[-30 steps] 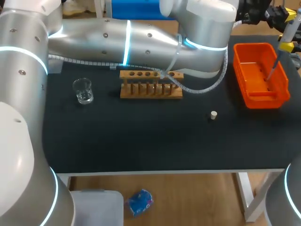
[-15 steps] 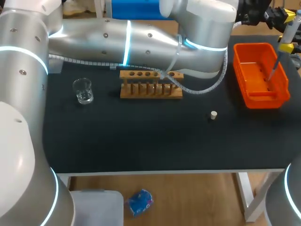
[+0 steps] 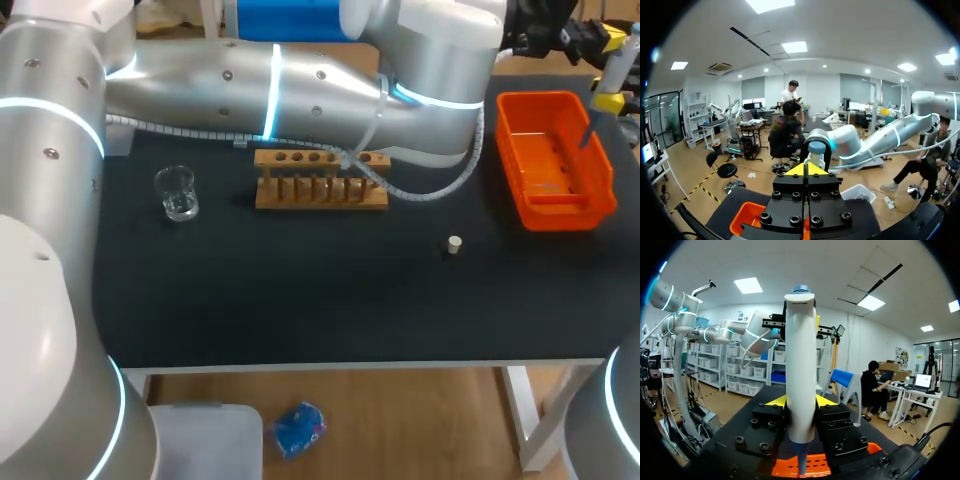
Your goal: Invert the test tube, pick up the pipette, mount the tip to pipette, aspirate from beaker and dispense into the tube, eject the tip, return the pipette, and cap with the stopper.
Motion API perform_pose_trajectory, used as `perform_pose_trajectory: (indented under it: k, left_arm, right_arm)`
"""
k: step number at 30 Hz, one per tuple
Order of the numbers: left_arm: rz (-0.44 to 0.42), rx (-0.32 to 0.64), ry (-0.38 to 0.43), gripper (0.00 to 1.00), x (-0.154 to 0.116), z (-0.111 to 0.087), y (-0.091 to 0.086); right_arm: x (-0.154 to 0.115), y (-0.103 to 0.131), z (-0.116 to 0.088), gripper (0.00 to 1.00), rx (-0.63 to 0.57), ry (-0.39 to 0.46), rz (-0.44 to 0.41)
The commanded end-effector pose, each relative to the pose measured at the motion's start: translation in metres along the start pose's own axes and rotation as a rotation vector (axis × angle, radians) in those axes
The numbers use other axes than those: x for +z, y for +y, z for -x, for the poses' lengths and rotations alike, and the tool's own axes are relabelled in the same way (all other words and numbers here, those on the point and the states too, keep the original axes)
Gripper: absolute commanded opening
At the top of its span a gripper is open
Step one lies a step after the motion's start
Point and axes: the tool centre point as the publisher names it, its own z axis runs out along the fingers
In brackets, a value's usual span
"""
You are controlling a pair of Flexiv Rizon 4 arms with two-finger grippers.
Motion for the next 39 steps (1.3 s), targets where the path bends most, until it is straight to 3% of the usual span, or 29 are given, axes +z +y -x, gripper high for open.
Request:
perform_pose_trajectory:
  k: [1,9,24,25,27,32,39]
  left_arm:
    - [-0.448,0.0,-0.011,0.0,0.007,-0.001,0.016]
    - [-0.461,0.015,-0.021,0.0,0.001,0.0,0.01]
    - [-0.554,0.11,-0.017,0.0,-0.046,0.003,-0.05]
    - [-0.558,0.112,-0.02,0.19,-0.052,0.003,-0.052]
    - [-0.554,0.119,-0.031,1.0,-0.064,0.001,-0.055]
    - [-0.548,0.102,-0.021,1.0,-0.091,-0.011,-0.055]
    - [-0.476,0.073,-0.114,1.0,-0.135,-0.034,-0.043]
  right_arm:
    - [0.0,0.01,0.004,0.0,0.0,0.009,0.0]
    - [0.0,0.01,0.004,0.0,0.0,0.009,0.0]
    - [0.0,0.01,0.004,0.0,0.0,0.009,0.0]
    - [0.0,0.01,0.004,0.0,0.0,0.009,0.0]
    - [0.0,0.01,0.004,0.0,0.0,0.009,0.0]
    - [0.0,0.01,0.004,0.0,0.0,0.009,0.0]
    - [0.0,0.01,0.004,0.0,0.0,0.009,0.0]
